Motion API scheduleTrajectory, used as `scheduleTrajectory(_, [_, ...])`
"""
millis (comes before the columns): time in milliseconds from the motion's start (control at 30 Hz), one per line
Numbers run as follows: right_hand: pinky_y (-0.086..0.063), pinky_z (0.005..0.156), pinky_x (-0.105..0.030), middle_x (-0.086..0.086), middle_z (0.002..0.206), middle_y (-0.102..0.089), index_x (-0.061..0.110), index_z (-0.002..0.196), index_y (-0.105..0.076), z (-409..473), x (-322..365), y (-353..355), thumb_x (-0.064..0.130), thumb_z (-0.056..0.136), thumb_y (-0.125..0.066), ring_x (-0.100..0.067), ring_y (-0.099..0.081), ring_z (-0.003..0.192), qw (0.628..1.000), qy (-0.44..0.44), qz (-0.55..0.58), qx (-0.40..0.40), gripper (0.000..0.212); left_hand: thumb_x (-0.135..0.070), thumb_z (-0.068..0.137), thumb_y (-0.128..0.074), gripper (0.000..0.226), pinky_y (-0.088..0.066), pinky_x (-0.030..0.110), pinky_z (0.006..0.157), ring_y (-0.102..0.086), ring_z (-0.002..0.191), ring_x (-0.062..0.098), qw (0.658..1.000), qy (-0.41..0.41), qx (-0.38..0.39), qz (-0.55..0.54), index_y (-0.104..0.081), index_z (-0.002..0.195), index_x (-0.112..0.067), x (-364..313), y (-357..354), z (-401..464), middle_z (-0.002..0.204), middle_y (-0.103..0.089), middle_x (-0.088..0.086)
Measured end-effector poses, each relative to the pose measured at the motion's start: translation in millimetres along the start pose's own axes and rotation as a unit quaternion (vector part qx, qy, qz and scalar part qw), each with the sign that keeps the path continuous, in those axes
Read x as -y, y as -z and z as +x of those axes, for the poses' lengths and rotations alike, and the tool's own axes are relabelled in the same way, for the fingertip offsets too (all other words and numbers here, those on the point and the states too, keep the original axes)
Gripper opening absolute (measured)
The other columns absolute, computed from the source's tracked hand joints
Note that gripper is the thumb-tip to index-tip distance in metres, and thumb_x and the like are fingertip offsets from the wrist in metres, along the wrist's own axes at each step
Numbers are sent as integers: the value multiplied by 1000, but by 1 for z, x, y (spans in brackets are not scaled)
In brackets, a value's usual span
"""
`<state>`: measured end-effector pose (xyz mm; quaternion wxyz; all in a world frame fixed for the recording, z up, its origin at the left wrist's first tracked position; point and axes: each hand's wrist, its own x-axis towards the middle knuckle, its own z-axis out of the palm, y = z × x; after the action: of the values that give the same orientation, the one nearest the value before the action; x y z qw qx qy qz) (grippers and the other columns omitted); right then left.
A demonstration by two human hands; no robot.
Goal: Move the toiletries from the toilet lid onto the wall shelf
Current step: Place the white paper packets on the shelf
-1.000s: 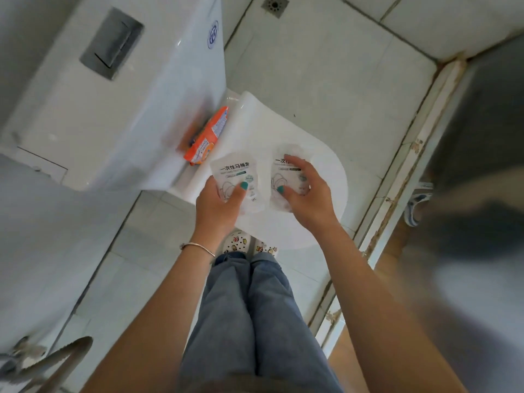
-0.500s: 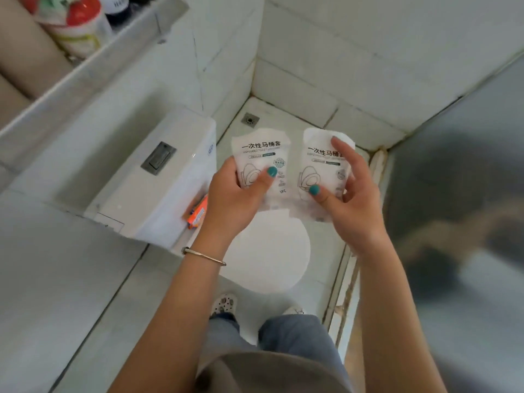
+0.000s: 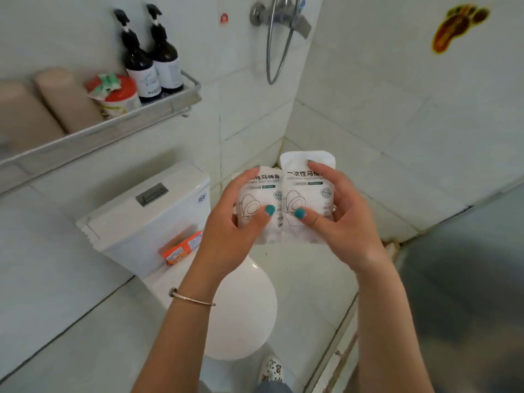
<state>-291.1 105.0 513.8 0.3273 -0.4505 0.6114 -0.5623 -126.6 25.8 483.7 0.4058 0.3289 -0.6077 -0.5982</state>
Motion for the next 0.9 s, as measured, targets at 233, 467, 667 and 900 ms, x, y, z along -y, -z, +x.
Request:
scheduleTrajectory(233, [-57, 66, -24, 5, 113, -69, 33, 121, -60, 17, 10, 14, 0, 77, -77, -12, -70, 93, 998, -3, 8, 62, 57, -10, 84, -71, 41, -60, 37, 75, -68, 93, 13, 998, -9, -66, 16, -55, 114, -33, -20, -16, 5, 116, -64, -9])
scheduleTrajectory(467, [-61, 71, -37, 8, 117, -65, 36, 116, -63, 49, -4, 10, 20, 73, -84, -20, -69, 97, 998, -11, -49, 34, 51, -18, 75, -75, 38, -60, 43, 75, -70, 89, 16, 995, 7, -100, 21, -57, 105, -34, -7, -14, 36, 111, -65, -7])
scheduleTrajectory(667, [-61, 61, -38, 5, 115, -66, 38, 110, -62, 114, -20, 27, 12, 67, -86, -21, -71, 91, 995, -43, -10, 95, 55, -13, 76, -76, 48, -60, 40, 79, -69, 95, 10, 989, 5, -147, 22, -57, 115, -32, 2, -31, 77, 115, -64, -9])
scheduleTrajectory(900, [-60, 61, -35, 7, 124, -61, 39, 118, -52, 235, -47, 55, 4, 67, -86, -12, -72, 89, 965, -21, -1, 261, 71, -3, 78, -74, 51, -58, 25, 77, -65, 102, 6, 953, -4, -301, 41, -55, 115, -31, 34, -79, 155, 119, -61, -10])
